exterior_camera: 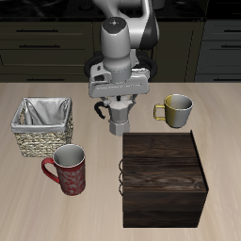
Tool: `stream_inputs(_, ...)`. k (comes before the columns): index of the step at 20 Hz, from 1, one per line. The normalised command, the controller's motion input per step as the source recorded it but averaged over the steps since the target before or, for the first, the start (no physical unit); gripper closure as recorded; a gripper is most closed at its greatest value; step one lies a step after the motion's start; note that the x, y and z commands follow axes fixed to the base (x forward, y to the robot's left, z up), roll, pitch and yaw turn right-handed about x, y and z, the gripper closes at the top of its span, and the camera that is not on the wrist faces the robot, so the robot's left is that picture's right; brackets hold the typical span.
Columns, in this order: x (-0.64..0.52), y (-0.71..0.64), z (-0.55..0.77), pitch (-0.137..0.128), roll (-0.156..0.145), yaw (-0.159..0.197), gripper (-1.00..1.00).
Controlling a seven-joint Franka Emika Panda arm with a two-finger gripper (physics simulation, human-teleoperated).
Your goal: Place the moka pot in the basket
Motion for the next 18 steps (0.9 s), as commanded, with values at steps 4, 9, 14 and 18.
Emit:
stream_inputs(4,-0.05,-0.09,0.28,-0.033,-0.015,0.01,1.0)
stream_inputs(9,-0.05,-0.12,0.36,-0.038,-0.008,0.041,1.0)
stream_inputs(14,-0.05,-0.13,0.46,-0.06,-0.01,0.012,1.0)
stream_inputs(18,-0.05,-0.09,0.51,-0.064,-0.015,-0.004,1.0)
